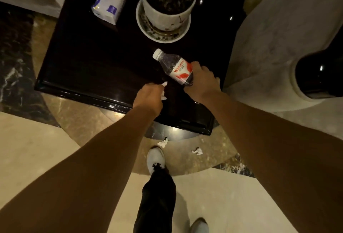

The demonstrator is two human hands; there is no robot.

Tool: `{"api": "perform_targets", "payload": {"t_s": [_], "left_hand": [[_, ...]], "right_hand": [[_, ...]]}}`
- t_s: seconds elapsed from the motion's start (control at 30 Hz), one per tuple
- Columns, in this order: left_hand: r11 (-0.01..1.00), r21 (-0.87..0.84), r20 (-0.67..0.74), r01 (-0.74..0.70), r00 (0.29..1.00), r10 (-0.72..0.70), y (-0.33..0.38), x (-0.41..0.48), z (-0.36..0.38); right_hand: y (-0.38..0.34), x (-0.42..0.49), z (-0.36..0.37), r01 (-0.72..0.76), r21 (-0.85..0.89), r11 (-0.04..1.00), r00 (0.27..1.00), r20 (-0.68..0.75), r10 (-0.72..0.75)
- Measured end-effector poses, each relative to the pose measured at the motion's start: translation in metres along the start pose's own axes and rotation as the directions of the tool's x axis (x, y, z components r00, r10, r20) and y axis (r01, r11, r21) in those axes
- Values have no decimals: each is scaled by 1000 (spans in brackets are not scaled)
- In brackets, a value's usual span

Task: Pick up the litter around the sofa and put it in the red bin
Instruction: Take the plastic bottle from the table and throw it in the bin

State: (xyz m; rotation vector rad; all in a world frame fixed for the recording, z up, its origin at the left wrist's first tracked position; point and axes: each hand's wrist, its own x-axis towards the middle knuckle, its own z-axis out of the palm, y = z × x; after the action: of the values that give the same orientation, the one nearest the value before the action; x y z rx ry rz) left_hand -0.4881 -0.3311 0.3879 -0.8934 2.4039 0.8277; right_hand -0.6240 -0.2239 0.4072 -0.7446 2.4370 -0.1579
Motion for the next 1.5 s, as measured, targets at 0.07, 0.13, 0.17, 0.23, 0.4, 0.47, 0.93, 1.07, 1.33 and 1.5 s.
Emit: {"api": "perform_targets", "payload": {"t_s": [0.07, 0.13, 0.17, 0.23, 0.4, 0.47, 0.93, 1.07, 1.33, 1.5], "left_hand": [[997, -77, 54, 7, 999, -3, 16, -15, 1], [993, -118, 57, -6, 998, 13, 32, -34, 6], [993, -114, 62, -18, 998, 25, 47, -45, 9], [997, -69, 89, -35, 995, 41, 83, -67, 15], [999, -38, 18, -31, 999, 31, 166, -137, 28], [995, -6, -38, -97, 995, 97, 211, -191, 44], [796, 142, 173, -589, 806, 566, 544, -553, 185], [621, 283, 222, -731, 680, 699, 639, -606, 226], [348, 419, 351, -839, 503, 790, 829, -642, 334], [276, 413, 449, -868, 458, 767, 973, -642, 421]], "right_hand": [[11, -21, -10, -4, 114, 993, 1000, -13, 5], [22, -45, -21, -7, 213, 977, 1000, -14, 11], [33, -61, -28, -4, 255, 967, 999, -32, 13], [56, -99, -45, -10, 295, 955, 997, -67, 32], [105, -204, -73, -39, 300, 953, 982, -163, 92], [145, -276, -88, -56, 314, 948, 972, -202, 124], [410, -754, -175, -438, 466, 769, 640, -439, 630], [486, -826, -190, -517, 537, 667, 500, -444, 744], [669, -908, -200, -640, 596, 484, 314, -372, 873], [806, -942, -230, -689, 639, 342, 192, -294, 936]]}}
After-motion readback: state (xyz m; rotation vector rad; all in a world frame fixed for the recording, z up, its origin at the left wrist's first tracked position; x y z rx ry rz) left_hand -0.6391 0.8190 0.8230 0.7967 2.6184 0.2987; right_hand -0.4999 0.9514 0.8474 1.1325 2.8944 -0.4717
